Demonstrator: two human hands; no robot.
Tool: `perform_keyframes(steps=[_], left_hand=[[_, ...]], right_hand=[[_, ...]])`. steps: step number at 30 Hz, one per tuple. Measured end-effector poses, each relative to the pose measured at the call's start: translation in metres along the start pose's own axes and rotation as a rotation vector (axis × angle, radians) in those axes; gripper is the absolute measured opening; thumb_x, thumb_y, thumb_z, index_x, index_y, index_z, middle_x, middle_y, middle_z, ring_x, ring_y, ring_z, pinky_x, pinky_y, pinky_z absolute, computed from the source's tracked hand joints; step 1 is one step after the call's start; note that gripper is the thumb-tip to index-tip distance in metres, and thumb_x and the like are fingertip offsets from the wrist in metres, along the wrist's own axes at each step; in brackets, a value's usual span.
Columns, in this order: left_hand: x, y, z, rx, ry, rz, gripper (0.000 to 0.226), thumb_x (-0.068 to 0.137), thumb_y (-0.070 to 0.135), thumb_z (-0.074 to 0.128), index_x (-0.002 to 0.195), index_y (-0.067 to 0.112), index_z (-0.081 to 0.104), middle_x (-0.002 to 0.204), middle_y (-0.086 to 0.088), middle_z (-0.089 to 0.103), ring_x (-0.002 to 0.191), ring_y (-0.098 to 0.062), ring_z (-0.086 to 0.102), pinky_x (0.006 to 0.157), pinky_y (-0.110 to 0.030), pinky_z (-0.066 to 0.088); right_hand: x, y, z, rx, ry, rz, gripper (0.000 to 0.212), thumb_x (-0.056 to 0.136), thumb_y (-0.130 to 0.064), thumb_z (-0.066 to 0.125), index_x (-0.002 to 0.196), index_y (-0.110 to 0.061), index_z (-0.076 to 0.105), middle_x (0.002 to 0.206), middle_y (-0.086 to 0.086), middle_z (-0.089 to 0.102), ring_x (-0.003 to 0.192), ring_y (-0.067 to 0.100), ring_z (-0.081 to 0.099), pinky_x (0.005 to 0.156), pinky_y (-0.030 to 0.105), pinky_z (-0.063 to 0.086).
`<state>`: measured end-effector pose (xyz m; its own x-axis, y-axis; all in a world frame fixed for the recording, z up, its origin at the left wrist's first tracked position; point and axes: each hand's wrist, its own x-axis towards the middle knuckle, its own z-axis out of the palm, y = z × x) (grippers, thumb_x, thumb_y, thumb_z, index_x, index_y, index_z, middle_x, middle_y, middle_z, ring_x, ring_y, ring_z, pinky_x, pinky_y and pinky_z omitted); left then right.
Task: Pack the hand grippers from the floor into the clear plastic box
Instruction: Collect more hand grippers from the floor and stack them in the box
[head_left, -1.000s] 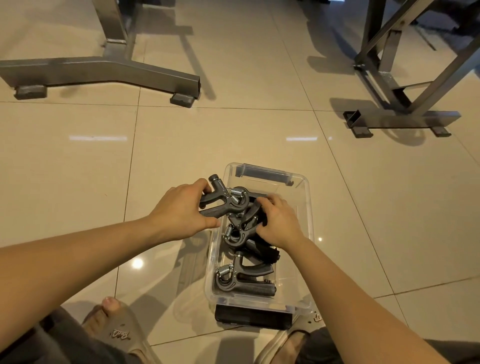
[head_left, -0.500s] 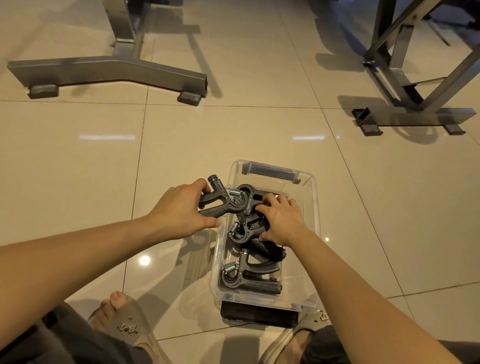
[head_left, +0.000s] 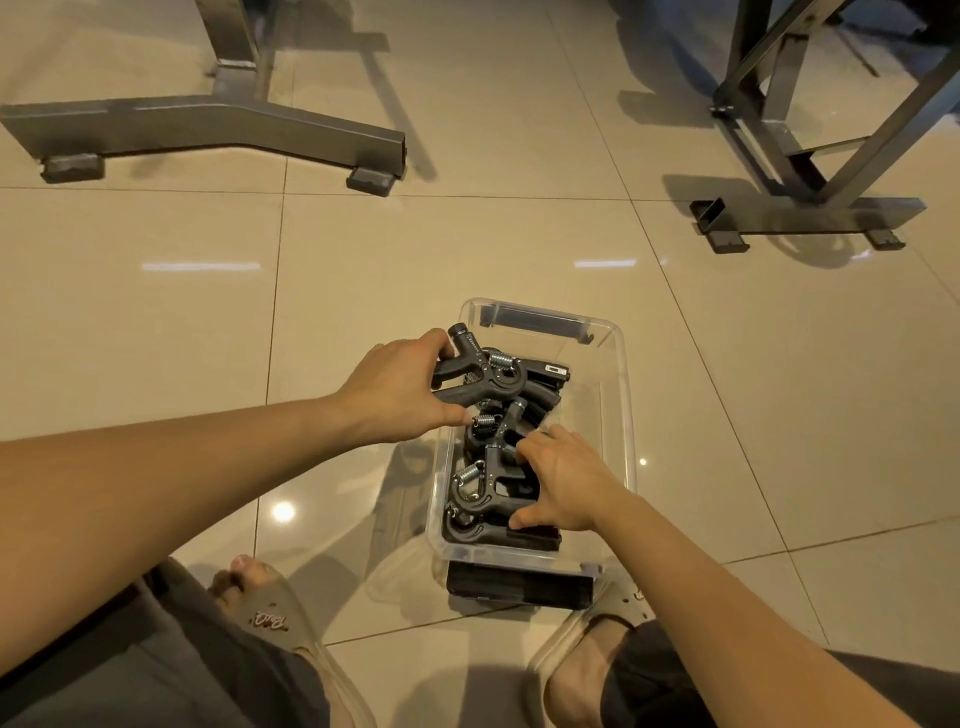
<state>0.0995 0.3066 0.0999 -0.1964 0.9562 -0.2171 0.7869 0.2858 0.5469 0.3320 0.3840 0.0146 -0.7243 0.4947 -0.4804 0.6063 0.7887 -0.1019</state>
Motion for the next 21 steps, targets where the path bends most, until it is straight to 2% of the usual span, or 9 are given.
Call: perform_keyframes(steps=[5, 9, 12, 15, 21], left_hand=[[-0.002, 0.008, 0.005, 0.008, -0.023, 0.035, 0.063, 0.071, 0.050, 0.085, 0.116, 0.021, 0.050, 0.099, 0.006, 0.059, 0.090, -0.023, 0.059, 0.072, -0.033, 0.040], [-0.005, 0.007, 0.009, 0.018, -0.037, 0.029, 0.065, 0.071, 0.051, 0.085, 0.117, 0.022, 0.050, 0.101, 0.006, 0.059, 0.091, -0.023, 0.060, 0.074, -0.034, 0.044], [-0.006, 0.002, 0.011, 0.022, -0.043, 0.007, 0.064, 0.070, 0.052, 0.085, 0.115, 0.023, 0.050, 0.105, 0.004, 0.063, 0.092, -0.023, 0.061, 0.078, -0.037, 0.049], [-0.007, -0.002, 0.010, 0.015, -0.046, -0.009, 0.062, 0.070, 0.052, 0.085, 0.113, 0.023, 0.050, 0.105, 0.004, 0.065, 0.090, -0.022, 0.062, 0.075, -0.035, 0.048], [-0.010, -0.004, 0.007, -0.001, -0.042, -0.018, 0.060, 0.071, 0.050, 0.086, 0.111, 0.024, 0.050, 0.101, 0.007, 0.063, 0.086, -0.019, 0.061, 0.071, -0.033, 0.045]], right_hand=[[-0.014, -0.008, 0.013, 0.032, 0.011, 0.004, 0.077, 0.066, -0.072, 0.075, 0.121, -0.021, 0.056, 0.118, -0.002, 0.056, 0.107, 0.022, 0.045, 0.092, 0.039, 0.043], [-0.016, -0.012, 0.018, 0.036, 0.034, 0.028, 0.075, 0.068, -0.070, 0.075, 0.121, -0.020, 0.057, 0.118, -0.003, 0.054, 0.107, 0.022, 0.045, 0.092, 0.038, 0.042], [-0.015, -0.015, 0.021, 0.065, 0.043, 0.030, 0.065, 0.076, -0.061, 0.075, 0.125, -0.021, 0.058, 0.123, -0.002, 0.055, 0.110, 0.021, 0.046, 0.093, 0.036, 0.040], [-0.013, -0.019, 0.019, 0.067, 0.048, 0.026, 0.056, 0.082, -0.052, 0.074, 0.126, -0.020, 0.059, 0.125, -0.002, 0.056, 0.111, 0.021, 0.047, 0.092, 0.035, 0.040], [-0.006, -0.020, 0.015, 0.092, 0.024, 0.062, 0.029, 0.091, -0.033, 0.070, 0.116, -0.018, 0.064, 0.119, 0.002, 0.058, 0.110, 0.023, 0.051, 0.088, 0.037, 0.045]])
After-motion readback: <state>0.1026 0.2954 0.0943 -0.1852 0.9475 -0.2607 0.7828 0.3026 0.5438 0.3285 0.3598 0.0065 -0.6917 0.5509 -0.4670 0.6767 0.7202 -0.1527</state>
